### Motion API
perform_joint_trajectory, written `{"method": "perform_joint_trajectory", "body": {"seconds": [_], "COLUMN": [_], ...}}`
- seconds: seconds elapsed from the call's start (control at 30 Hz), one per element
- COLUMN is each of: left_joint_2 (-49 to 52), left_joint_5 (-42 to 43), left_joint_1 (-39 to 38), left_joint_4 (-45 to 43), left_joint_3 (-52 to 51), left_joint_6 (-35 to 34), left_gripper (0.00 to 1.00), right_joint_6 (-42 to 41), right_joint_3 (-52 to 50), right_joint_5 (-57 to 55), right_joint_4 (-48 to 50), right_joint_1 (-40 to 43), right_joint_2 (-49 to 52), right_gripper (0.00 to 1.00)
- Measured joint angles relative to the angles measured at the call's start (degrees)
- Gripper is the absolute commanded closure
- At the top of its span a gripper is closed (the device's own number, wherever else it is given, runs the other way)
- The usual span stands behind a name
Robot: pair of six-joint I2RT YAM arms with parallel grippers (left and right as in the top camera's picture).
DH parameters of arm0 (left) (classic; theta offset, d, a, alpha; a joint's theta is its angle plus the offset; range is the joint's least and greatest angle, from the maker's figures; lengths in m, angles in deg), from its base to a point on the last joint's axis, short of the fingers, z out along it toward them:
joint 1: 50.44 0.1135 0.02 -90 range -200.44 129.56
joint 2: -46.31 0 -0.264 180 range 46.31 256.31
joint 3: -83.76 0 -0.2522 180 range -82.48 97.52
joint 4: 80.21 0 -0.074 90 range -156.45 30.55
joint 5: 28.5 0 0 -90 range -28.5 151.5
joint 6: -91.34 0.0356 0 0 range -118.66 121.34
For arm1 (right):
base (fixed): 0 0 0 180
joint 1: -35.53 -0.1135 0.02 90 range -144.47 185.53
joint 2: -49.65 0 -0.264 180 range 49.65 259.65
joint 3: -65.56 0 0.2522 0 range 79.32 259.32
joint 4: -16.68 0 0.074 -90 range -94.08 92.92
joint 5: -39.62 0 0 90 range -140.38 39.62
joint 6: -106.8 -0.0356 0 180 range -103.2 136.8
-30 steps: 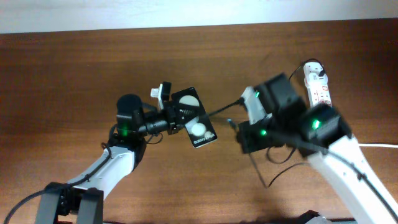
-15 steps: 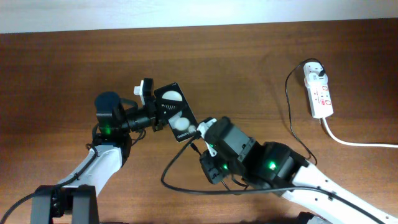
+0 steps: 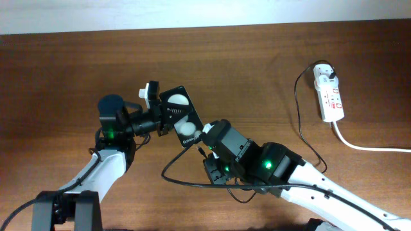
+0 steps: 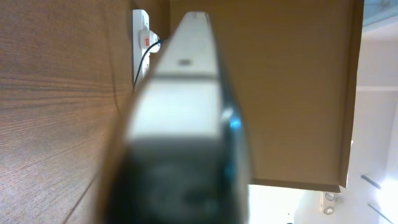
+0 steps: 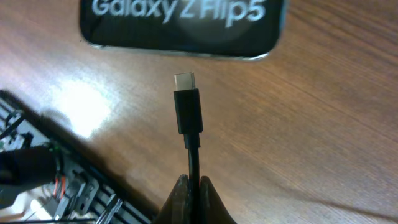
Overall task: Plug charger to phone and switch on socket
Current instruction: 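Carry the cable end with the right gripper toward the phone's bottom port, then push the USB-C plug up into the phone's port with the right gripper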
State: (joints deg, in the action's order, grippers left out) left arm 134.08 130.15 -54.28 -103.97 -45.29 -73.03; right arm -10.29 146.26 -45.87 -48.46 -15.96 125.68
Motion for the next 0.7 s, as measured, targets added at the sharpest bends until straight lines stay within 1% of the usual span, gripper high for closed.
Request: {"method": "perform_joint_trajectory", "body": {"seconds": [0.2, 0.7], "left_joint_2": [0.0, 0.0], "left_joint_5": [0.0, 0.2], "left_joint_1": [0.0, 0.0], "left_joint_4": [0.0, 0.2], "left_joint_3": [0.0, 0.0], "left_joint_6": [0.8, 0.8], "left_gripper": [1.00, 1.00], "right_joint_6": [-0.8, -3.9], "right_joint_3": [0.0, 0.0], "right_joint_5": [-0.6, 0.8], "right_joint_4": [0.3, 1.7], "right_joint_1": [0.0, 0.0], "right_joint_2": [-1.5, -1.5], "right_gripper": [0.96, 0.96]}}
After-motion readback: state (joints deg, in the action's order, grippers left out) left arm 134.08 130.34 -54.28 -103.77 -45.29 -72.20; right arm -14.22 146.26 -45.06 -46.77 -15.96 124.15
